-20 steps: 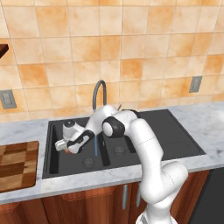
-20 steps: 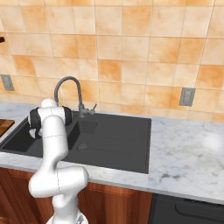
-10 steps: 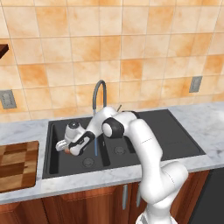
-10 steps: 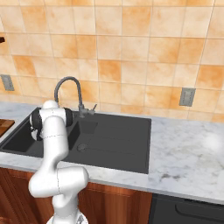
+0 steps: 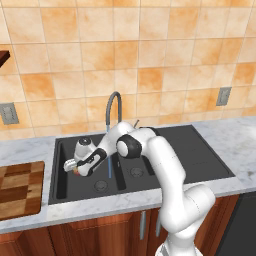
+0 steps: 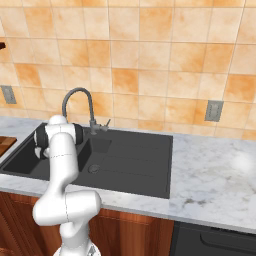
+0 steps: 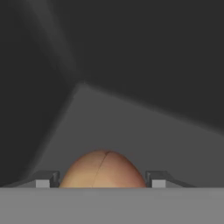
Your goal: Pick the peach from the sink and place it on the cutting board to airdry. Then turn off the sink faucet.
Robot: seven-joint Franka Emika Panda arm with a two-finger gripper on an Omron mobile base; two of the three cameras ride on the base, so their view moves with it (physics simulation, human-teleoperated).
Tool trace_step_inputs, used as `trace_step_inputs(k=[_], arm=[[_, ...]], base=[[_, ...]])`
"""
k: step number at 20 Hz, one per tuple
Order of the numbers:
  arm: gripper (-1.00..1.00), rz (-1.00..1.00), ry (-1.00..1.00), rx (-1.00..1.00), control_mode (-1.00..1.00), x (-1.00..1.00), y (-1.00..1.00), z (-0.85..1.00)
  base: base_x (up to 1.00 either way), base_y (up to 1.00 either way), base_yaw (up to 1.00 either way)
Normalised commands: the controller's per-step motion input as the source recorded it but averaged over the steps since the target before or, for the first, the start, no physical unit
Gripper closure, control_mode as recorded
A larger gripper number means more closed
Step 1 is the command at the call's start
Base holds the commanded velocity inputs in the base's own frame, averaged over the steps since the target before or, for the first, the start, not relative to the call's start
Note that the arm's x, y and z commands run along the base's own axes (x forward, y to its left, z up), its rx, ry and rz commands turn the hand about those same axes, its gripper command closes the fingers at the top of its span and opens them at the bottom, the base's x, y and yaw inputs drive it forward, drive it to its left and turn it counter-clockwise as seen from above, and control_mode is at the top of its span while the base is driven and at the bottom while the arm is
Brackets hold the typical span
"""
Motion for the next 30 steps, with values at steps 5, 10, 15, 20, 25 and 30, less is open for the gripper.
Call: trace_step_inputs(k=[5, 10, 15, 20, 25, 30], arm=[[1.0, -0.04, 0.0, -0.01, -1.0, -0.08, 0.05, 0.2], [1.0, -0.01, -0.01, 0.0, -1.0, -0.3, 0.0, 0.38], [1.0, 0.0, -0.07, 0.0, -1.0, -0.45, 0.0, 0.37], [1.0, -0.01, -0.1, 0.0, -1.0, -0.54, -0.03, 0.33], [1.0, -0.04, -0.06, 0.0, -1.0, -0.47, -0.14, 0.5], [1.0, -0.06, -0.02, 0.0, -1.0, -0.43, -0.16, 0.68]], base=[[0.0, 0.0, 0.0], [0.0, 0.0, 0.0], [0.0, 0.0, 0.0], [0.0, 0.0, 0.0], [0.0, 0.0, 0.0], [0.0, 0.0, 0.0]])
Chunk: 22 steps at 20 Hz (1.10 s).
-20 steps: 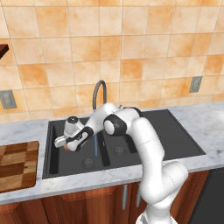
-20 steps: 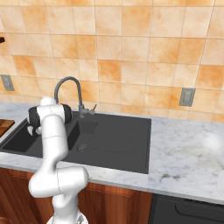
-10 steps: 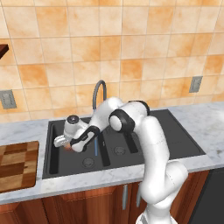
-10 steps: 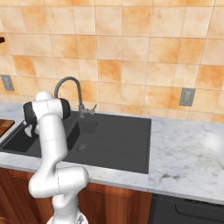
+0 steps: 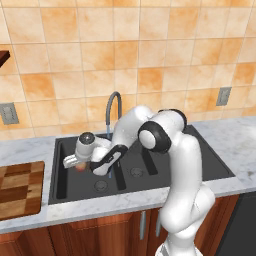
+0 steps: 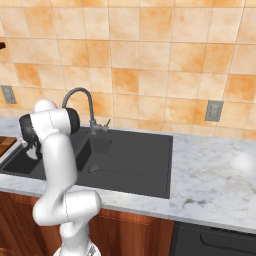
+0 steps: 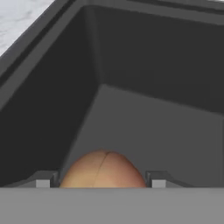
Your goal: Pick the peach from the sink and place it on the cutting board to airdry. Then turn off the sink faucet.
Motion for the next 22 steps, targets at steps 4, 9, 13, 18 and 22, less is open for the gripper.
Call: trace_step_inputs(k=[4, 9, 13, 18, 22], arm=[[1.0, -0.05, -0.02, 0.0, -1.0, -0.51, -0.2, 0.7], [1.0, -0.05, 0.0, 0.0, -1.0, -0.42, -0.17, 0.8], [1.0, -0.04, 0.0, 0.0, -1.0, -0.37, -0.09, 0.84], [1.0, -0.05, 0.01, 0.0, -1.0, -0.28, -0.14, 0.96], [1.0, -0.01, 0.07, 0.02, -1.0, -0.17, -0.2, 1.0]], base=[[0.0, 0.0, 0.0], [0.0, 0.0, 0.0], [0.0, 0.0, 0.0], [0.0, 0.0, 0.0], [0.0, 0.0, 0.0]])
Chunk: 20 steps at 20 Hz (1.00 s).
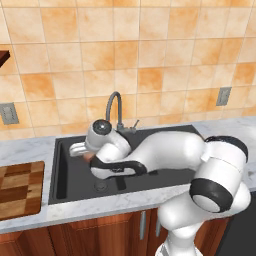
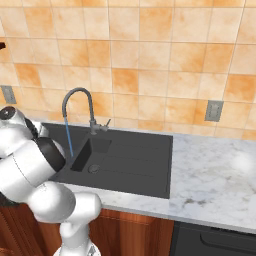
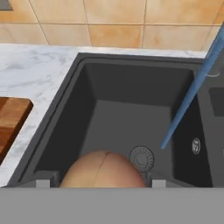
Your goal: Pick the peach from the sink and place it on the cutting board to airdry. Then turn off the sink faucet.
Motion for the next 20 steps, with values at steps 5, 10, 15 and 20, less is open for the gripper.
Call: trace_step_inputs(k=[5, 10, 15, 20], arm=[[1.0, 0.0, 0.05, 0.03, -1.0, -0.32, -0.13, 0.96], [1.0, 0.0, -0.05, 0.0, -1.0, -0.62, 0.0, 0.68], [1.0, 0.01, -0.01, 0.0, -1.0, -0.59, 0.0, 0.79], [1.0, 0.07, 0.0, 0.01, -1.0, -0.67, -0.01, 0.69]], base=[[0.0, 0.0, 0.0], [0.0, 0.0, 0.0], [0.0, 0.0, 0.0], [0.0, 0.0, 0.0]])
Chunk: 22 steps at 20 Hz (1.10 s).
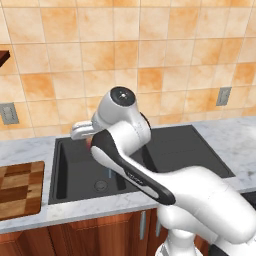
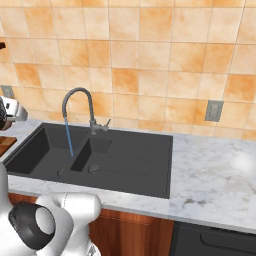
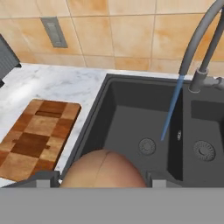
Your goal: Pick the peach from the sink and place it on the cutting board to airdry. Then turn off the sink faucet.
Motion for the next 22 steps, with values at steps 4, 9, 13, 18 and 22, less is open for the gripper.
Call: trace_step_inputs(k=[4, 9, 13, 18, 22], arm=[[1.0, 0.1, -0.01, 0.02, -1.0, -0.69, 0.0, 0.21], [1.0, 0.05, -0.06, 0.0, -1.0, -0.49, 0.03, -0.08], [1.0, 0.13, -0.04, 0.01, -1.0, -0.38, 0.09, 0.0], [1.0, 0.25, 0.02, 0.03, -1.0, -0.03, 0.24, 0.0], [1.0, 0.25, 0.12, 0.02, -1.0, 0.0, 0.36, 0.03]], base=[[0.0, 0.0, 0.0], [0.0, 0.0, 0.0], [0.0, 0.0, 0.0], [0.0, 0.0, 0.0], [0.0, 0.0, 0.0]])
